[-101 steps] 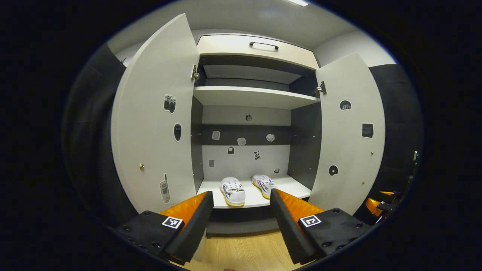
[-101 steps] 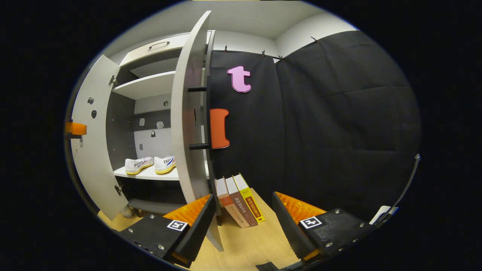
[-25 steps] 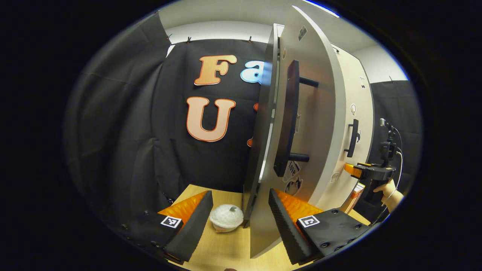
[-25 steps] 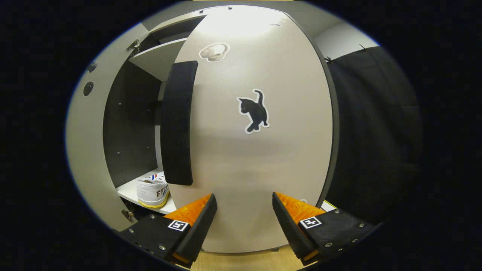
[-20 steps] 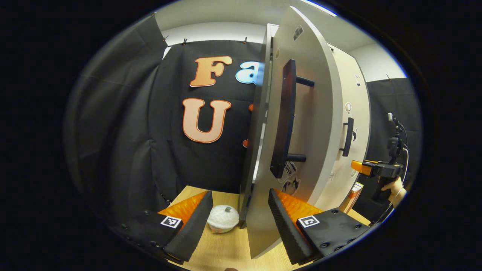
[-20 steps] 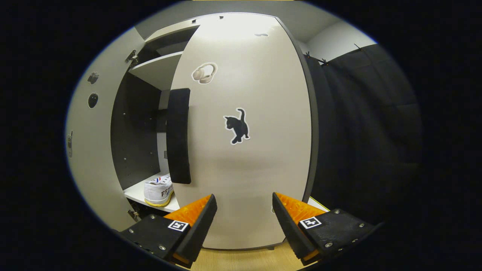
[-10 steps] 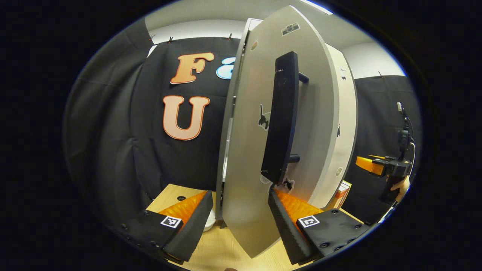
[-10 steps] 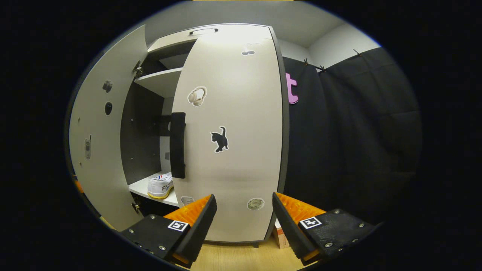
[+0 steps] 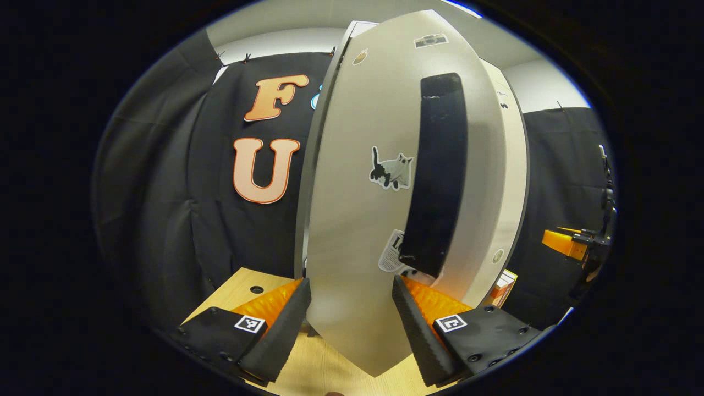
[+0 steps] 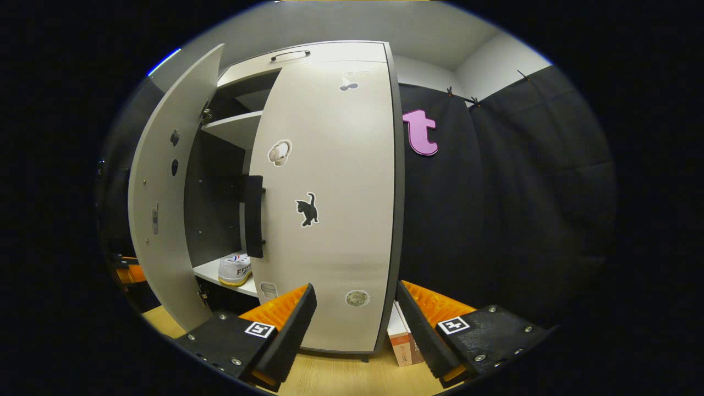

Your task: Grab one shoe with the right hand and put it into the shoe cabinet, grab the other shoe with the left hand and put it into the shoe cabinet; then close the right door with the right hand and the left door with the left hand.

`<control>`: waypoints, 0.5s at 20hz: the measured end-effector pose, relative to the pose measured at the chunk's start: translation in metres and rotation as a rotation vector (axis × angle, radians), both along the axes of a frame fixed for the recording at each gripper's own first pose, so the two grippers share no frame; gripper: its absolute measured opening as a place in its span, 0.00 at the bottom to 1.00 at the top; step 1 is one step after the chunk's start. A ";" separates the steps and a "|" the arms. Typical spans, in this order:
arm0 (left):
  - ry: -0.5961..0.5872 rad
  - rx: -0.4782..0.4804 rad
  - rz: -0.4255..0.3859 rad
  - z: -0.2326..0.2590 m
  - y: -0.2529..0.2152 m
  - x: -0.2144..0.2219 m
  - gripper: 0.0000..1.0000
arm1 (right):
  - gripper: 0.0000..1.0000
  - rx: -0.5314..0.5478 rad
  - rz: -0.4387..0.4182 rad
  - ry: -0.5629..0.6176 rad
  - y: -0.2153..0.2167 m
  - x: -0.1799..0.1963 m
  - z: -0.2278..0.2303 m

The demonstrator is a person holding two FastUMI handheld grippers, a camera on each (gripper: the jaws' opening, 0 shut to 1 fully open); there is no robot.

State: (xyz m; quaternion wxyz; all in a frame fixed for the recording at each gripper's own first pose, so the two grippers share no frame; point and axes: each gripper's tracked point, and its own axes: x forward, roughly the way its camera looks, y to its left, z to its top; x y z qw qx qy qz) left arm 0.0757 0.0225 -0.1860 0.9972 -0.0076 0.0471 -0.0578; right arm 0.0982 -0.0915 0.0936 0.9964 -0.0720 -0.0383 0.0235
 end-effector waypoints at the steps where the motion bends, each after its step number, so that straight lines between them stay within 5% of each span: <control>1: 0.000 0.003 -0.007 -0.002 -0.007 0.006 0.99 | 0.92 0.002 -0.002 0.000 -0.006 -0.001 -0.001; 10: -0.035 0.098 0.000 0.002 -0.037 0.066 0.96 | 0.92 0.025 -0.054 0.000 -0.046 0.002 0.000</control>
